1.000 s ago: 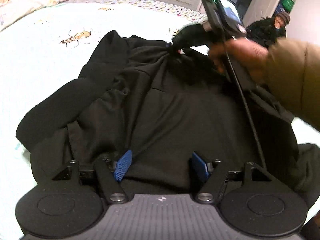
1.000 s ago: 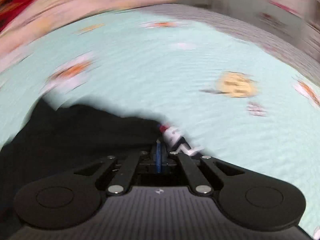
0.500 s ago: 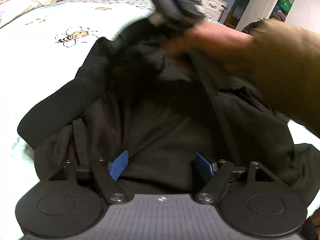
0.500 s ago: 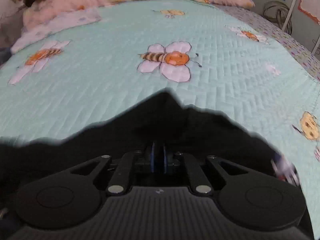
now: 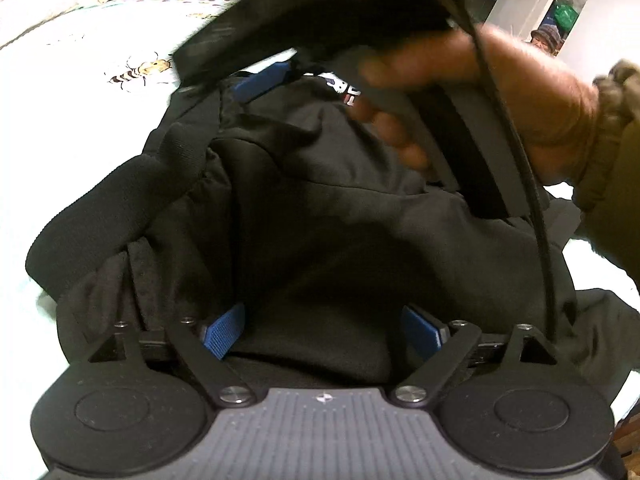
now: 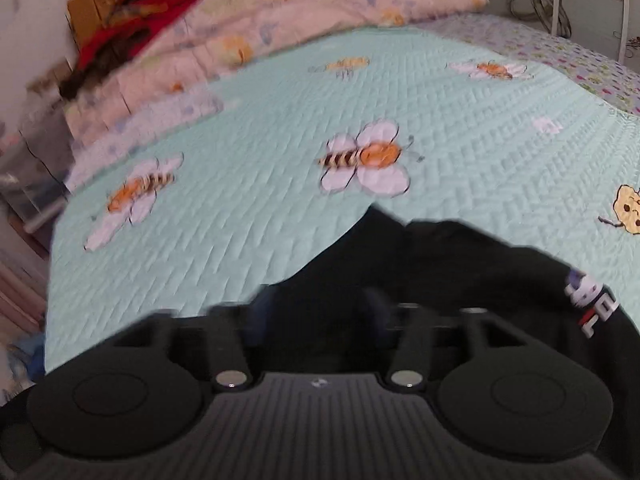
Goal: Fold clothes
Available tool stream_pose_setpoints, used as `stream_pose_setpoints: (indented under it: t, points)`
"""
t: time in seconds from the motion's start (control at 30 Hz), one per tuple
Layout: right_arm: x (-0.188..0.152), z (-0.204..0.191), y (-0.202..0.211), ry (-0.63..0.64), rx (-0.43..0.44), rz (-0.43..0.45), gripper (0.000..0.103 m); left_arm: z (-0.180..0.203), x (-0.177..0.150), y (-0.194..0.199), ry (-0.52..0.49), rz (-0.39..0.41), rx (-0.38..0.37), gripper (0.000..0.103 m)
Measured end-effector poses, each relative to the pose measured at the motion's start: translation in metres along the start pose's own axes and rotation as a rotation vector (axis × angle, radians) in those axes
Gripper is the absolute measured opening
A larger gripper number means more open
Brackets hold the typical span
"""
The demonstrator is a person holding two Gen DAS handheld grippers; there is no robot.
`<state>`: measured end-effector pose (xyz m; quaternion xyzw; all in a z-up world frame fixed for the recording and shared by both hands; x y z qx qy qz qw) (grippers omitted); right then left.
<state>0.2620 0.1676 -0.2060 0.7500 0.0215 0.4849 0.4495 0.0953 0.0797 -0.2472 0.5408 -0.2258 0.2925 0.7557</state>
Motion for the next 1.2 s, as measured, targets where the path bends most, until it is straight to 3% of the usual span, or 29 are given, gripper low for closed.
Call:
stream_pose_setpoints:
  t: [0.13,0.27,0.47,0.53,0.57,0.93,0.97,1.2]
  points:
    - [-0.001,-0.03,-0.016,0.075,-0.038,-0.051,0.061,0.0,-0.001,0.004,0.001,0.008,-0.008,0.087]
    - [-0.014,-0.034,-0.021,0.162,-0.158,-0.13,0.061,0.002,-0.004,0.007,-0.029,0.013,-0.008,0.087]
    - [-0.025,-0.027,-0.018,0.109,-0.183,-0.17,0.056,0.002,-0.002,0.01,-0.026,0.015,-0.024,0.087]
    - [-0.025,-0.027,-0.017,0.087,-0.176,-0.172,0.044,0.002,-0.001,0.011,-0.022,0.015,-0.029,0.087]
    - [-0.026,-0.027,-0.017,0.069,-0.168,-0.17,0.034,0.001,-0.001,0.011,-0.019,0.016,-0.032,0.087]
    - [-0.021,-0.019,-0.01,-0.1,-0.076,-0.093,0.008,-0.003,-0.002,0.015,0.002,0.024,-0.054,0.087]
    - [-0.019,-0.022,-0.01,-0.101,-0.064,-0.082,0.001,-0.004,-0.001,0.015,0.014,0.027,-0.059,0.087]
    - [-0.014,-0.032,-0.022,-0.087,-0.022,-0.084,0.001,-0.005,0.001,0.01,0.042,0.034,-0.064,0.087]
Point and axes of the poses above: each gripper's, at about its wrist camera, not at the fingertips, and y roughly against the way its jaws point, z to its right, x to its top, the point moved 10 cm from there along -y, roughly the way its jaws point, and after that the axes turned 3 degrees about z, right-handed, at the moved point
